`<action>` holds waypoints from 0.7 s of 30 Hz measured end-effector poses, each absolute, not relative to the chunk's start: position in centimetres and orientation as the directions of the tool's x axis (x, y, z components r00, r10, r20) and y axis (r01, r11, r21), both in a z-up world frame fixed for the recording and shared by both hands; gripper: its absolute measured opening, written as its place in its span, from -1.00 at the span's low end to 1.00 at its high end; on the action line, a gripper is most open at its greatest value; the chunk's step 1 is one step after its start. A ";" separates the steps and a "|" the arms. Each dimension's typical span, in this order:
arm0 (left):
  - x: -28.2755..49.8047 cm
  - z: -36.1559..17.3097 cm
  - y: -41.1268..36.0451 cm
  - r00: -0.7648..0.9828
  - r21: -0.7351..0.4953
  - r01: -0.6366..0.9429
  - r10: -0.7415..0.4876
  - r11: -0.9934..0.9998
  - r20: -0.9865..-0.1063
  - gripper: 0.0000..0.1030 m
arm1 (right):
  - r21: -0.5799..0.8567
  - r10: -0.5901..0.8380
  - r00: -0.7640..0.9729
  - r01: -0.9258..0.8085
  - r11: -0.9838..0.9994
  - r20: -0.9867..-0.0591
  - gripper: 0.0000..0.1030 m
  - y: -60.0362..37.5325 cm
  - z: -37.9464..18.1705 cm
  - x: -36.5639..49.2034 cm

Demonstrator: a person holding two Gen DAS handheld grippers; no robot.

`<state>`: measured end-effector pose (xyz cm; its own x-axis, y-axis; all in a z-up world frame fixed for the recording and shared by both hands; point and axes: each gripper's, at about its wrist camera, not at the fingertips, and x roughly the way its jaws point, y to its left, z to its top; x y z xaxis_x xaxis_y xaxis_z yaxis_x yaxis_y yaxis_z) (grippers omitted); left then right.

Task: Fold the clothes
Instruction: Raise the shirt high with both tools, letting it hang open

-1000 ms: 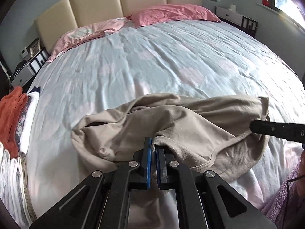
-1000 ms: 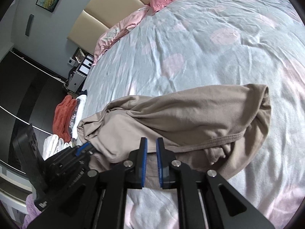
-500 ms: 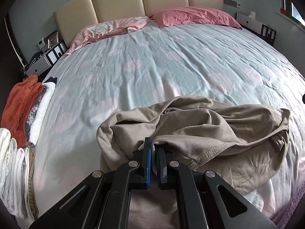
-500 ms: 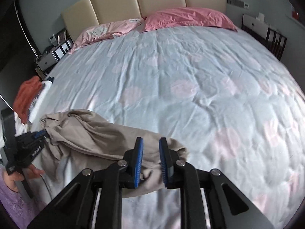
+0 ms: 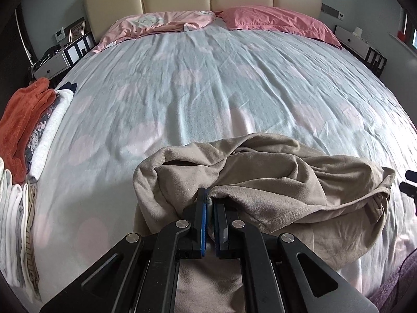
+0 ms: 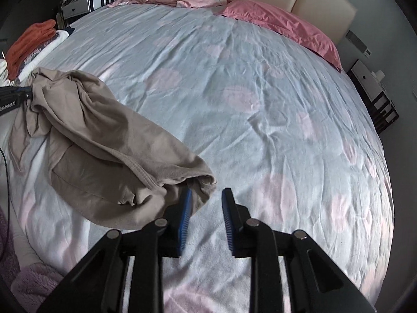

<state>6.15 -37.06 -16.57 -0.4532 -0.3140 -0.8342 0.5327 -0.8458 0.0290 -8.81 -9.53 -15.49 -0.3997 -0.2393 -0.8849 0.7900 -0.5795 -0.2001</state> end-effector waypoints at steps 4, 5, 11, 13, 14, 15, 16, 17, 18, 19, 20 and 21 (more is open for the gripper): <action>5.8 -16.5 -37.1 -0.458 0.045 0.524 -0.326 -0.850 -0.827 -0.91 | -0.287 -0.195 -0.447 0.793 -0.538 -0.873 -0.34 -10.7 -16.8 -8.4; 5.6 -16.5 -37.0 -0.459 0.052 0.519 -0.330 -0.853 -0.825 -0.91 | -0.307 -0.195 -0.464 0.793 -0.526 -0.864 -0.34 -11.0 -16.9 -8.3; 5.2 -16.8 -37.2 -0.457 0.059 0.510 -0.328 -0.858 -0.827 -0.91 | -0.418 -0.179 -0.539 0.788 -0.453 -0.823 -0.35 -12.5 -18.6 -7.6; 5.2 -16.8 -37.5 -0.462 0.042 0.514 -0.318 -0.857 -0.828 -0.91 | -0.432 -0.179 -0.552 0.783 -0.448 -0.814 -0.56 -12.8 -19.0 -7.6; 5.3 -16.7 -37.6 -0.466 0.033 0.516 -0.312 -0.856 -0.828 -0.91 | -0.435 -0.188 -0.561 0.778 -0.454 -0.806 -0.65 -12.8 -18.8 -7.6; 5.4 -16.7 -37.7 -0.470 0.023 0.518 -0.307 -0.855 -0.827 -0.91 | -0.438 -0.196 -0.569 0.773 -0.460 -0.798 -0.73 -12.8 -18.7 -7.6; 5.5 -16.5 -37.8 -0.476 0.016 0.521 -0.306 -0.853 -0.825 -0.91 | -0.440 -0.205 -0.579 0.766 -0.469 -0.789 -0.79 -12.8 -18.4 -7.6; 5.6 -16.3 -37.8 -0.486 0.007 0.523 -0.305 -0.853 -0.819 -0.91 | -0.440 -0.214 -0.590 0.756 -0.485 -0.778 -0.82 -12.7 -18.0 -7.6; 5.9 -15.8 -37.7 -0.503 -0.009 0.518 -0.297 -0.855 -0.812 -0.91 | -0.439 -0.223 -0.601 0.746 -0.501 -0.767 -0.87 -12.6 -17.6 -7.7; 6.1 -15.3 -37.7 -0.520 -0.024 0.514 -0.289 -0.858 -0.804 -0.91 | -0.438 -0.232 -0.613 0.735 -0.517 -0.755 -0.89 -12.4 -17.2 -7.7; 6.4 -14.6 -37.5 -0.538 -0.041 0.507 -0.280 -0.861 -0.795 -0.91 | -0.442 -0.236 -0.629 0.721 -0.534 -0.741 -0.90 -12.3 -16.7 -7.7; 6.8 -13.9 -37.4 -0.555 -0.057 0.501 -0.270 -0.864 -0.786 -0.91 | -0.446 -0.240 -0.645 0.706 -0.550 -0.725 -0.91 -12.1 -16.1 -7.7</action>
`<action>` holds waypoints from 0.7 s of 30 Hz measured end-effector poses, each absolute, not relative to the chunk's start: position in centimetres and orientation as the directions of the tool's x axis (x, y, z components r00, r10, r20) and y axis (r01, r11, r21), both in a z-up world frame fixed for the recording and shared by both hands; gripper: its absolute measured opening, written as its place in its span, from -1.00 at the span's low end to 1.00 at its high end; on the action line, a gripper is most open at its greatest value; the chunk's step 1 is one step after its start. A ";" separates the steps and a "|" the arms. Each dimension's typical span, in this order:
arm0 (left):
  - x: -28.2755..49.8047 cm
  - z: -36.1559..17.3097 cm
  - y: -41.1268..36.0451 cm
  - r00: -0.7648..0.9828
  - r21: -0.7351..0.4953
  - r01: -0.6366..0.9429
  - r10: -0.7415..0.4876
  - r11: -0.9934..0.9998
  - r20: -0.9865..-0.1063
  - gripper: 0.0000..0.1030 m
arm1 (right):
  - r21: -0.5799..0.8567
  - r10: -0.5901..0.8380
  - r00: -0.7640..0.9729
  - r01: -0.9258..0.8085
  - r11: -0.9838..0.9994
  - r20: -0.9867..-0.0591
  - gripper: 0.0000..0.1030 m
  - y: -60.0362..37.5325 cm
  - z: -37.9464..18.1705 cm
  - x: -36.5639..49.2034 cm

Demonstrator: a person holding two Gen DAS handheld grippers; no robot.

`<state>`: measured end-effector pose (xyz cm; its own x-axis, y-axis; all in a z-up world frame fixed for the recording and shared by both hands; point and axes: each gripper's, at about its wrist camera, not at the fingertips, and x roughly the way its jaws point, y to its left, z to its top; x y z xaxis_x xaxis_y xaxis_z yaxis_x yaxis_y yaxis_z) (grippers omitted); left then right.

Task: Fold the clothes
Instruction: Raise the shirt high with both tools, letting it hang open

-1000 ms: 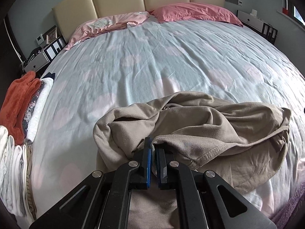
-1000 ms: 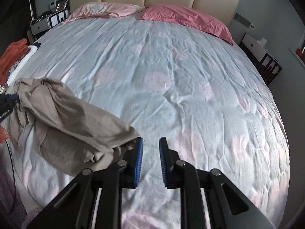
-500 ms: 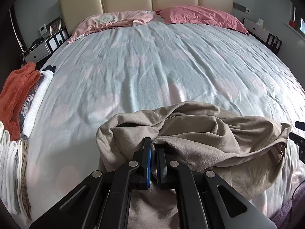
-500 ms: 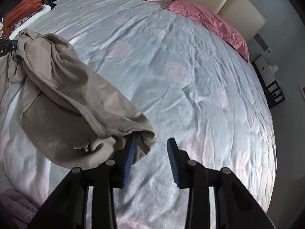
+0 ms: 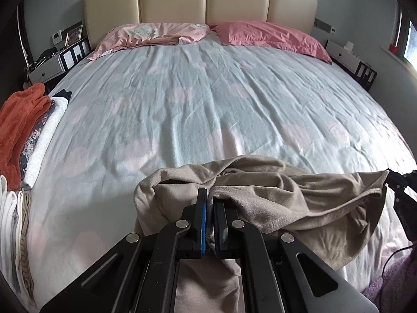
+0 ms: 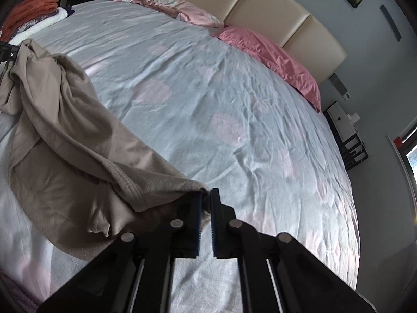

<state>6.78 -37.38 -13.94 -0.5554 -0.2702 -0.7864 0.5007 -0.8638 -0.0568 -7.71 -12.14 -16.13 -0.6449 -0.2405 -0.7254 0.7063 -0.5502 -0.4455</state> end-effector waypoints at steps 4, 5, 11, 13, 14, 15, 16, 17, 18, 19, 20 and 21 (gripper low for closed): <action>8.2 -10.8 -36.8 -0.602 -0.082 0.473 -0.253 -0.877 -0.758 -0.94 | -0.447 -0.257 -0.716 0.632 -0.632 -0.649 -0.92 -11.4 -12.6 -7.4; 8.5 -9.9 -36.7 -0.611 -0.085 0.468 -0.253 -0.880 -0.750 -0.94 | -0.436 -0.266 -0.730 0.615 -0.657 -0.630 -0.92 -11.2 -11.4 -7.4; 11.0 -1.3 -37.7 -0.666 -0.082 0.493 -0.315 -0.866 -0.677 -0.96 | -0.390 -0.318 -0.797 0.546 -0.741 -0.513 -0.93 -11.0 -2.4 -6.7; 12.0 2.4 -38.0 -0.690 -0.075 0.497 -0.342 -0.864 -0.638 -0.96 | -0.388 -0.332 -0.822 0.524 -0.758 -0.462 -0.93 -11.0 1.1 -6.2; 12.5 4.4 -38.1 -0.702 -0.068 0.499 -0.358 -0.864 -0.616 -0.96 | -0.378 -0.341 -0.830 0.516 -0.769 -0.441 -0.93 -10.9 2.9 -6.0; 13.1 6.6 -38.2 -0.716 -0.062 0.500 -0.372 -0.864 -0.590 -0.96 | -0.364 -0.352 -0.836 0.511 -0.779 -0.421 -0.93 -10.7 4.8 -5.9; 13.6 8.7 -38.1 -0.730 -0.049 0.502 -0.392 -0.863 -0.560 -0.96 | -0.350 -0.362 -0.842 0.505 -0.789 -0.399 -0.94 -10.5 6.7 -5.7; 14.2 10.9 -38.0 -0.742 -0.037 0.505 -0.412 -0.863 -0.529 -0.96 | -0.339 -0.371 -0.849 0.499 -0.797 -0.376 -0.94 -10.3 8.6 -5.4; 14.7 13.0 -37.7 -0.757 -0.026 0.501 -0.423 -0.865 -0.499 -0.96 | -0.329 -0.382 -0.855 0.495 -0.804 -0.352 -0.94 -10.0 10.4 -5.0; 15.4 15.0 -37.3 -0.769 -0.014 0.498 -0.434 -0.867 -0.469 -0.96 | -0.320 -0.392 -0.860 0.491 -0.811 -0.327 -0.94 -9.8 12.2 -4.5; 16.0 16.9 -36.9 -0.782 -0.001 0.495 -0.444 -0.869 -0.438 -0.96 | -0.313 -0.401 -0.866 0.486 -0.816 -0.300 -0.94 -9.5 14.0 -3.9; 16.7 18.6 -36.4 -0.793 0.010 0.492 -0.453 -0.871 -0.407 -0.96 | -0.310 -0.405 -0.873 0.477 -0.822 -0.271 -0.94 -9.3 15.6 -3.2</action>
<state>16.75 -36.41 18.58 -0.7932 -0.4528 -0.4072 0.4921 -0.8705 0.0095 -3.25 -9.25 15.55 -0.8734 -0.4046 -0.2711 0.4772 -0.8222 -0.3101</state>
